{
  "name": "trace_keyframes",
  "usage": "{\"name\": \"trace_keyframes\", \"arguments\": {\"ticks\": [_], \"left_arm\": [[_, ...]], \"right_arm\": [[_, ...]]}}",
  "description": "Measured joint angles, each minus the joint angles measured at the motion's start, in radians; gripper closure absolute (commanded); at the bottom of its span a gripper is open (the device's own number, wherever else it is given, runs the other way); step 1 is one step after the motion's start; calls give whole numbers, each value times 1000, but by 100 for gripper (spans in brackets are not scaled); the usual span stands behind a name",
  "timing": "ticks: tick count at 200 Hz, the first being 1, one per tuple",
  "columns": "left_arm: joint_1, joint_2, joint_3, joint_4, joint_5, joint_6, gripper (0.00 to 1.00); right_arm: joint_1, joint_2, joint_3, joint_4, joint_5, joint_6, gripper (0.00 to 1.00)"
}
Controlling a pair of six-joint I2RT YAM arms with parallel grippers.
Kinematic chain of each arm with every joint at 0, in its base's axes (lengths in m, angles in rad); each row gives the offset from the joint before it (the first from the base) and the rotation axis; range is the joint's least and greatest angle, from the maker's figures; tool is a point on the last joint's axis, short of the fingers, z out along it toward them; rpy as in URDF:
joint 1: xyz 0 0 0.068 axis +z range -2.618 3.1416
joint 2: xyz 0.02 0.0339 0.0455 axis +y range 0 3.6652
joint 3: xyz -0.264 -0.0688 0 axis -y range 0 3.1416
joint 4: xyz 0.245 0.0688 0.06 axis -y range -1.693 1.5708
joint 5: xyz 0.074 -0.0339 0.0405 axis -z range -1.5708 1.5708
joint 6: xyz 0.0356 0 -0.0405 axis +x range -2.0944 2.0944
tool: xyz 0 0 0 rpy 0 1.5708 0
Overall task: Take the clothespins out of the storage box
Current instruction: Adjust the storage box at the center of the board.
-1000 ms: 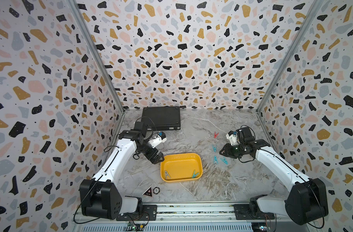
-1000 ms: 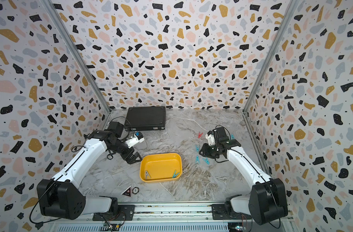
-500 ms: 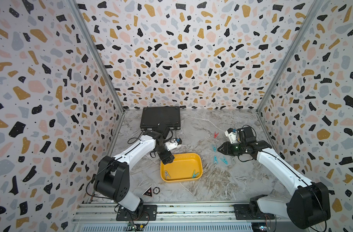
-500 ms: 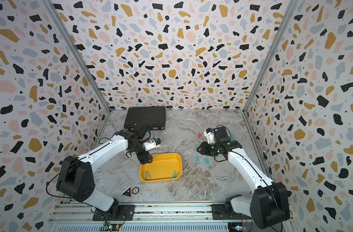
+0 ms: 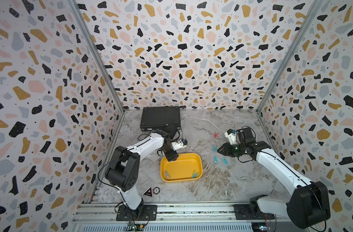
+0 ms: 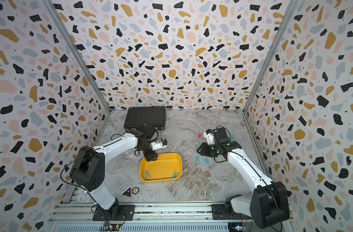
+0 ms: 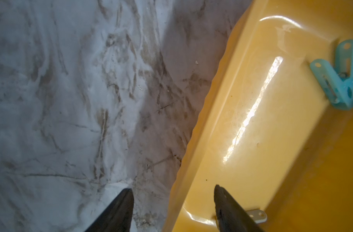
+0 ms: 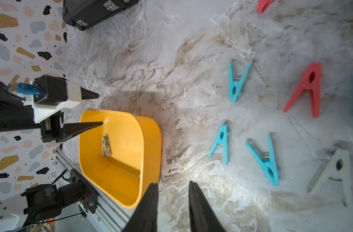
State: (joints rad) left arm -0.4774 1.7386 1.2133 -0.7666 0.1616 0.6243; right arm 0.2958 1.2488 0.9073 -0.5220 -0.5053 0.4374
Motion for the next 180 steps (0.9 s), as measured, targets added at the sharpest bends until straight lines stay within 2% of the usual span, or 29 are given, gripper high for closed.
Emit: {"name": "trace_keyframes", "arguments": {"ticks": [29,89,130,180], "left_arm": [[-11,45,16,3,3,-10,70],[-12,57,20,-19,17,-19,100],[-12,57,31,-60,53,-22,100],[-12,112,84,-211,207,40,100]], "right_arm": [[1,-8,-6,-1,0,0,69],[1,-33,-7,-6,0,0,70],[1,-51,-7,-21,0,1,70],[2,-55,-7,-40,0,4,70]]}}
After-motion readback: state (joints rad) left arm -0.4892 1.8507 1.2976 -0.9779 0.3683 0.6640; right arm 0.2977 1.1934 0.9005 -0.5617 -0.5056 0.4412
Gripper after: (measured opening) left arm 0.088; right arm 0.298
